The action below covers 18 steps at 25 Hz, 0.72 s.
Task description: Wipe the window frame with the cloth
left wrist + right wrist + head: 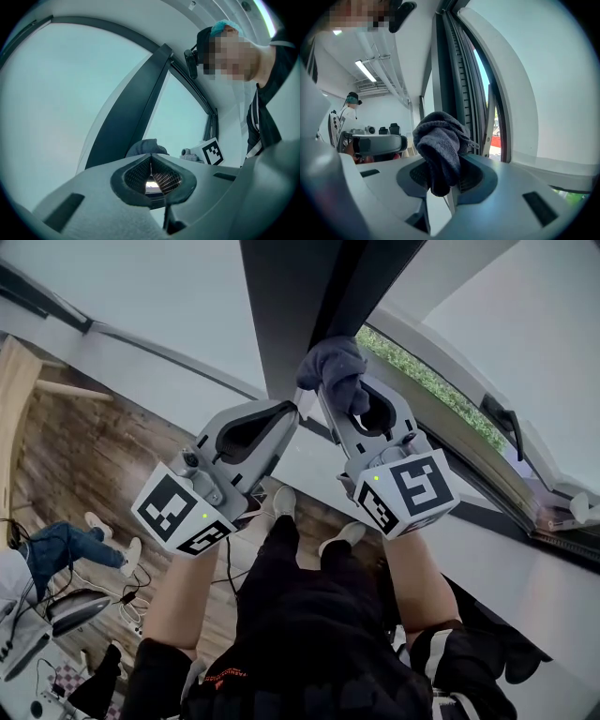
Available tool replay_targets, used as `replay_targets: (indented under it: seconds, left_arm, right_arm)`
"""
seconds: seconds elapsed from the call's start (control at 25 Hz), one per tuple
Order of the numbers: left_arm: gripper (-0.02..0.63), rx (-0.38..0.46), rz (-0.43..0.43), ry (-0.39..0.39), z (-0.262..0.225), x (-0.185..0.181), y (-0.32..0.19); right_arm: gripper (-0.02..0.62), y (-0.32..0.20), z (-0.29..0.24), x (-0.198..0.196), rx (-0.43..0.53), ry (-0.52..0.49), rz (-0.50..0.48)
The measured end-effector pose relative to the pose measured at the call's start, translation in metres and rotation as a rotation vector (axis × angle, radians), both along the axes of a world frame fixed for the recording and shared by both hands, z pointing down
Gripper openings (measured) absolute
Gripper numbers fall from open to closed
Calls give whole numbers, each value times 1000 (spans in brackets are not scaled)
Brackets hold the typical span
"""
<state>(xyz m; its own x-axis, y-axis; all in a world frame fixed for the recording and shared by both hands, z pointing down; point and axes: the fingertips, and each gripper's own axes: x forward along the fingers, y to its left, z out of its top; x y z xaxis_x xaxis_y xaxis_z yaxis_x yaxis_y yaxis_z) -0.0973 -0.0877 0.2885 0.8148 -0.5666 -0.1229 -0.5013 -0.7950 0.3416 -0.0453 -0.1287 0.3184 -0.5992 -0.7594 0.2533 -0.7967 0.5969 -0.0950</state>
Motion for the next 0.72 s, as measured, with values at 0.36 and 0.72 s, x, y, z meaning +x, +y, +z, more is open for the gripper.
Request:
replay_targets:
  seconds: [0.36,0.72]
  left_arm:
    - [23,-47,4,-2,26,-3,2]
    - [23,-97,13,-10,49,-1,3]
  right_arm:
    - [107,3,37,-3,-65,0,10]
    - [107,4,74,-3,-133,2,20]
